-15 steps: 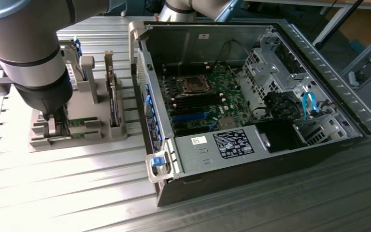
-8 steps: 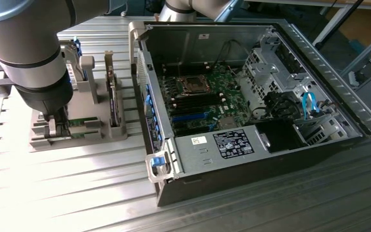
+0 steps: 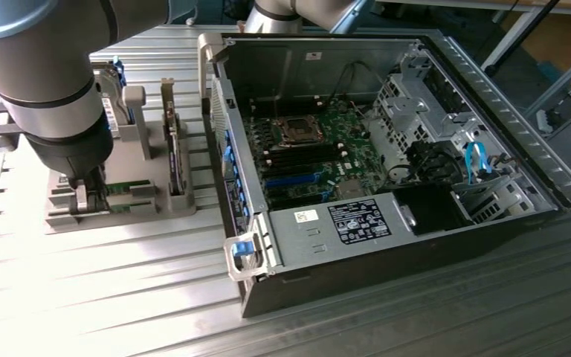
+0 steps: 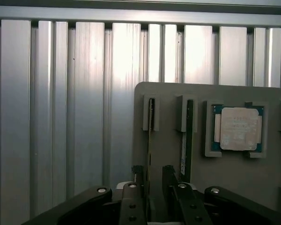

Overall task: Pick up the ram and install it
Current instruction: 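Pick up the ram and move it above insertion slot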

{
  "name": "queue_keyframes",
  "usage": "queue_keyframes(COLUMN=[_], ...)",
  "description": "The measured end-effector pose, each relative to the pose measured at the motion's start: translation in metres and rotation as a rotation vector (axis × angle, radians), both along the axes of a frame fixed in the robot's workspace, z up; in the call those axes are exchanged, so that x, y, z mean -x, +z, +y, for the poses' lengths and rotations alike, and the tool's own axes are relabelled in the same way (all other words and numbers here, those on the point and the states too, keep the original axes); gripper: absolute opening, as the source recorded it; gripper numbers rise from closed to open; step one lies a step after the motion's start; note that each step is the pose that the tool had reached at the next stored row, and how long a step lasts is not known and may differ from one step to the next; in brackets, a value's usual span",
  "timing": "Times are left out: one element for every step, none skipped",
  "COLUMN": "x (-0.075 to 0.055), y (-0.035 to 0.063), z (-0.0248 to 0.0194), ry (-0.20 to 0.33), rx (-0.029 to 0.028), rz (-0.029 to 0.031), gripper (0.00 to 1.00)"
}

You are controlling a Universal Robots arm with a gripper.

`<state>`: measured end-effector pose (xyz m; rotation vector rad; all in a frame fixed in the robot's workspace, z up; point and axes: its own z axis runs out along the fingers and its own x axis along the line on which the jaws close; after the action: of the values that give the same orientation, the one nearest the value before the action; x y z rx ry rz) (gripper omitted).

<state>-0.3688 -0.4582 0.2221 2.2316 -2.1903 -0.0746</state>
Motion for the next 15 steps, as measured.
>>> queue_keyframes(x=[0.0,0.0,0.0,0.0,0.0,0.0,0.0,-0.001,-0.002,-0.003,-0.004,-0.005,-0.007,-0.009,-0.01], y=[-0.0009,-0.0026,-0.0042,-0.005,-0.0054,-0.0054,-0.0055,-0.0057,-0.0056,-0.0055,-0.0055,-0.0056,-0.0055,-0.0056,-0.0056], z=[0.0,0.0,0.0,0.0,0.0,0.0,0.0,0.0,0.0,0.0,0.0,0.0,0.0,0.0,0.0], ry=[0.0,0.0,0.0,0.0,0.0,0.0,0.0,0.0,0.0,0.0,0.0,0.0,0.0,0.0,0.0], rx=[0.0,0.0,0.0,0.0001,0.0001,0.0001,0.0001,-0.0002,0.0,0.0001,0.0,0.0,0.0001,0.0,0.0], rz=[0.0,0.0001,0.0001,0.0001,0.0002,0.0003,0.0001,-0.0002,0.0,0.0001,0.0001,0.0,0.0001,0.0,0.0], gripper=[0.3,0.3,0.3,0.3,0.3,0.3,0.3,0.3,0.3,0.3,0.3,0.3,0.3,0.3,0.3])
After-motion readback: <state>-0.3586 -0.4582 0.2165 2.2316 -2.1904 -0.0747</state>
